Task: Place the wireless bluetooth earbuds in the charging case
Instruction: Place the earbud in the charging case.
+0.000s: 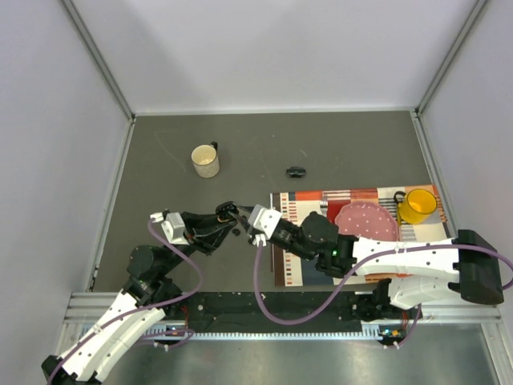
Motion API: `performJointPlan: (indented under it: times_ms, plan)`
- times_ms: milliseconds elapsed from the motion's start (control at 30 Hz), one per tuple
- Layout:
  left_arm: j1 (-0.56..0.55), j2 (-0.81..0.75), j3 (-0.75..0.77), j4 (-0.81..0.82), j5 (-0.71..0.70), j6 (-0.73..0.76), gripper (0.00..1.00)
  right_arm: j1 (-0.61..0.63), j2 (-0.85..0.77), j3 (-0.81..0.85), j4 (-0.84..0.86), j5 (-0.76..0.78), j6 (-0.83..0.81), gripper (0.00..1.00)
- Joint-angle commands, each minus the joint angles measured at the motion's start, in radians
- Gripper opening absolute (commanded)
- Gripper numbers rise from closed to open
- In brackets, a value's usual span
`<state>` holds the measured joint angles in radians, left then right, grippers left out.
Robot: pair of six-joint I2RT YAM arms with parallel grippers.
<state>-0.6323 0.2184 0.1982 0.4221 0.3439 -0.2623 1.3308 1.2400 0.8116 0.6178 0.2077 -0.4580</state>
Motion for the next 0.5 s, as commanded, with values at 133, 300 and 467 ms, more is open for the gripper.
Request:
performJointPlan:
  times_ms: [133,300,467]
  plan:
    - [-0.003,-0.016,0.041,0.081,-0.013,0.001,0.00,0.015,0.003,0.040,-0.136,-0.027,0.042,0.00]
    - [-0.003,-0.021,0.040,0.081,-0.019,0.012,0.00,0.013,0.029,0.135,-0.274,0.047,0.137,0.01]
    - [-0.003,-0.022,0.038,0.092,-0.023,0.026,0.00,0.013,0.041,0.156,-0.314,0.029,0.205,0.01]
